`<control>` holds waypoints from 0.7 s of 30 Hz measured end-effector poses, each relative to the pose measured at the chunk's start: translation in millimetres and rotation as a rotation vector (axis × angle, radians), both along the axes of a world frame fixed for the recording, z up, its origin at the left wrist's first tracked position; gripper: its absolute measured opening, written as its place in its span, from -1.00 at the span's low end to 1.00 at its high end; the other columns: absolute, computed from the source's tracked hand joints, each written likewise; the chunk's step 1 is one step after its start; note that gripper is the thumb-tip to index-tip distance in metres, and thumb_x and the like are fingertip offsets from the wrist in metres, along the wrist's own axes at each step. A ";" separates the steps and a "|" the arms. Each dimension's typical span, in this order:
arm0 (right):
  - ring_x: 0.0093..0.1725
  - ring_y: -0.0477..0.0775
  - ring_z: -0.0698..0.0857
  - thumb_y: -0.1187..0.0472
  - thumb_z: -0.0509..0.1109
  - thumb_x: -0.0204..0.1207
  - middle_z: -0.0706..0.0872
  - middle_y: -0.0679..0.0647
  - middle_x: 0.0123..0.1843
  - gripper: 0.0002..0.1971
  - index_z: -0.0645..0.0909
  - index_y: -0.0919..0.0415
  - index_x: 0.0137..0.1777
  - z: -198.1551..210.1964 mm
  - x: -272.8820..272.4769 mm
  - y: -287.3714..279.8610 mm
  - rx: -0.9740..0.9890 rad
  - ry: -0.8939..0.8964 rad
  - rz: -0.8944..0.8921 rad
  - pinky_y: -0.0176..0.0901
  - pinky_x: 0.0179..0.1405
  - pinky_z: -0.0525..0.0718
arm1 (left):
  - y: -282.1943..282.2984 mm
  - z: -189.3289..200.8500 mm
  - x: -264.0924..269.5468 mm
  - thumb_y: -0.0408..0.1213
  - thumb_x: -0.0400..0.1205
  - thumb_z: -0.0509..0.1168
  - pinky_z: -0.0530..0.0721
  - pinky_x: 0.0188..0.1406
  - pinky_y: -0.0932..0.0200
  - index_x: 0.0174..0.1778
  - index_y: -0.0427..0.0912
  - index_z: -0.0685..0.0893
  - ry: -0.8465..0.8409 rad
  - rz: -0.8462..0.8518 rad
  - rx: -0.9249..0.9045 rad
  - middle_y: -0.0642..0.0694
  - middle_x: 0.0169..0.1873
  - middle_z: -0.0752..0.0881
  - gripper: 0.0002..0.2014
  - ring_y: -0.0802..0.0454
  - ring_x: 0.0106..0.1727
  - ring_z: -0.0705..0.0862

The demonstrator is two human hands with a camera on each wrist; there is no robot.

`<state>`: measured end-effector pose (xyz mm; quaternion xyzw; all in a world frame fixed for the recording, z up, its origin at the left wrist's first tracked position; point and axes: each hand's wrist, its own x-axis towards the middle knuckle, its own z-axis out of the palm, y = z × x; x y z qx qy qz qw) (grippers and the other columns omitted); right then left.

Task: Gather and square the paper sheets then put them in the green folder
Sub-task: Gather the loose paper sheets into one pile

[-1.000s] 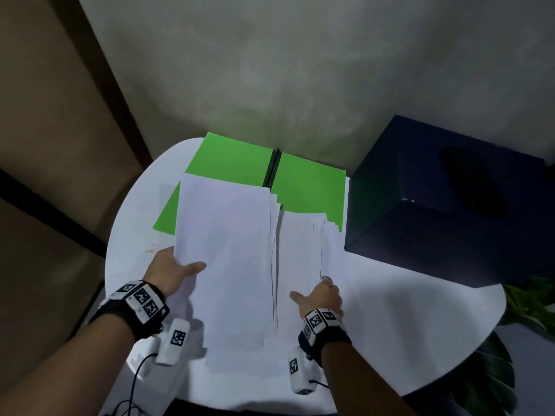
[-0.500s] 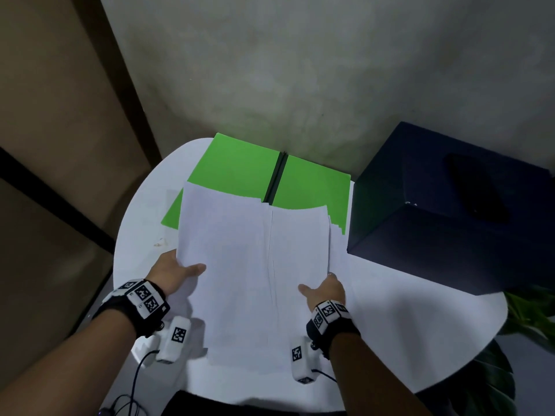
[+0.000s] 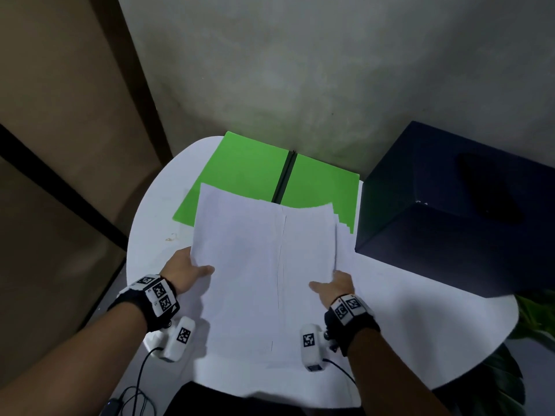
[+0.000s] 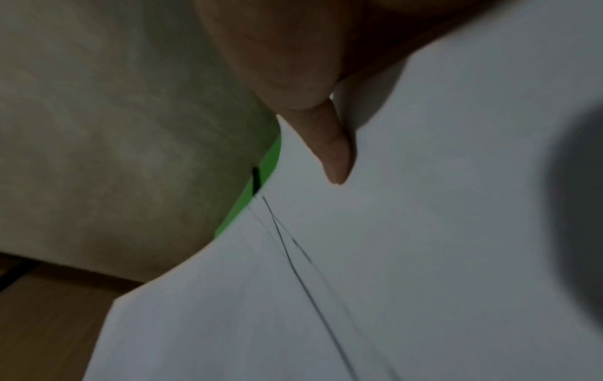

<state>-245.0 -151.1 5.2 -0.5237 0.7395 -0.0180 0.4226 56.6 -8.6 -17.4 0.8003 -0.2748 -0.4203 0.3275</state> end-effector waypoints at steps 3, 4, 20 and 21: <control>0.23 0.24 0.73 0.18 0.60 0.38 0.76 0.19 0.22 -0.51 0.63 0.28 0.30 39.4 -12.6 -6.8 -0.245 -0.018 0.045 0.03 0.28 0.67 | 1.3 -1.0 1.8 -0.36 0.46 0.55 0.63 0.14 0.00 0.24 -0.19 0.66 -0.009 -0.002 -0.005 -0.14 0.07 0.78 -0.58 -0.15 0.09 0.73; 0.15 0.22 0.76 0.20 0.59 0.37 0.80 0.16 0.12 -0.59 0.68 0.28 0.21 58.4 -16.1 -10.2 -0.327 -0.034 0.062 0.05 0.22 0.70 | 1.0 -2.0 2.0 -0.37 0.46 0.56 0.64 0.18 -0.04 0.25 -0.18 0.65 -0.001 0.000 -0.011 -0.13 0.10 0.78 -0.56 -0.16 0.12 0.72; 0.13 0.20 0.77 0.37 0.62 0.33 0.78 0.13 0.15 -0.55 0.60 0.12 0.19 48.5 -3.3 -20.1 -0.308 -0.381 -0.080 0.12 0.25 0.71 | -15.7 0.9 -33.4 0.33 0.59 0.20 0.63 0.35 -0.17 0.25 -0.19 0.69 0.577 0.234 -0.022 -0.20 0.16 0.80 -0.35 -0.16 0.19 0.77; 0.22 0.20 0.73 0.37 0.59 0.37 0.73 0.16 0.28 -0.45 0.54 0.17 0.35 29.9 2.6 -14.8 -0.272 -0.284 -0.044 0.07 0.34 0.65 | -14.8 -5.3 -26.1 0.50 0.44 0.21 0.60 0.39 -0.20 0.31 -0.20 0.67 0.661 0.290 0.011 -0.19 0.21 0.78 -0.16 -0.19 0.25 0.74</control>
